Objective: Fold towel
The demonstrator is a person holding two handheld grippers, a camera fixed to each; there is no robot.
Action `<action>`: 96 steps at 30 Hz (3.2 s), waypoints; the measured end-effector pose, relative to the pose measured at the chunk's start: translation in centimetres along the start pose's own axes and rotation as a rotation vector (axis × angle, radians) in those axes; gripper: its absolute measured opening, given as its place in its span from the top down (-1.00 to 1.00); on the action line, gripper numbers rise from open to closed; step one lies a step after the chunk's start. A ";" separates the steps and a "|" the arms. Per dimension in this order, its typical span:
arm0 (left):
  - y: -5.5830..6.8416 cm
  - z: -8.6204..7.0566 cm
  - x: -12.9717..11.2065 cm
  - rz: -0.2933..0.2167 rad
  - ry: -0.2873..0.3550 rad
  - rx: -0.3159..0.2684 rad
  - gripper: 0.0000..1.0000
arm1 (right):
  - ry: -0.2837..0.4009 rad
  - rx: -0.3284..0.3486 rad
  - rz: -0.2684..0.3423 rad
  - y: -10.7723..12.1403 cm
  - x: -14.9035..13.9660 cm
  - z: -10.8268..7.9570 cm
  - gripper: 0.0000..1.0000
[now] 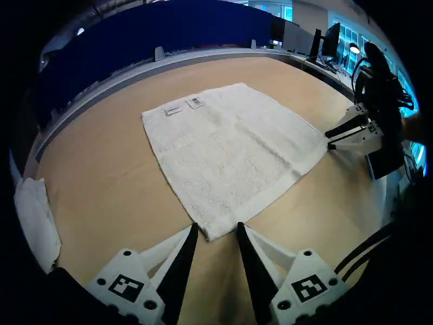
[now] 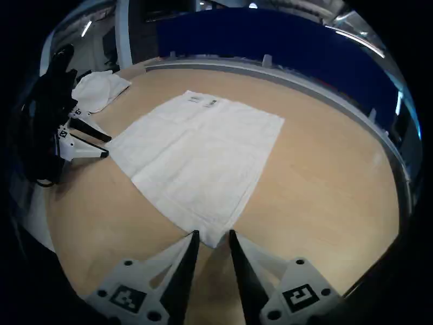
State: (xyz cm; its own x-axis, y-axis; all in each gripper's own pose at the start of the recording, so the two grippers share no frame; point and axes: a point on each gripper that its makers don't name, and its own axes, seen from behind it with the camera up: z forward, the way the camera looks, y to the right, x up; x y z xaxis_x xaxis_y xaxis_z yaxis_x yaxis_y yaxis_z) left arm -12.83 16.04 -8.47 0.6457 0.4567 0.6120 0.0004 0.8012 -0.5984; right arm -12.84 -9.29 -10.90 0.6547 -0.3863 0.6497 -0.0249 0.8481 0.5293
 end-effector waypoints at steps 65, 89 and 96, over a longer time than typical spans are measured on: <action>2.2 -10.4 2.9 -0.207 0.040 -0.047 0.77 | 0.087 0.048 0.019 -2.2 6.5 -10.3 0.85; -1.2 -8.8 6.7 -0.239 0.060 -0.016 0.77 | 0.102 0.029 0.012 0.7 10.9 -7.8 0.86; -3.7 -6.4 8.8 -0.251 0.056 -0.005 0.77 | 0.107 0.012 0.003 3.3 13.7 -4.8 0.86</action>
State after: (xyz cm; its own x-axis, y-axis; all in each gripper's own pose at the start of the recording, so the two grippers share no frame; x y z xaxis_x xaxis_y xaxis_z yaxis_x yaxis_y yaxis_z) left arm -2.32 14.65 -4.20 0.6664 0.2214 0.7120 0.1699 0.8847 -0.4341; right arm -0.32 -10.03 -2.84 0.7318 -0.3422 0.5895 -0.0358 0.8444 0.5345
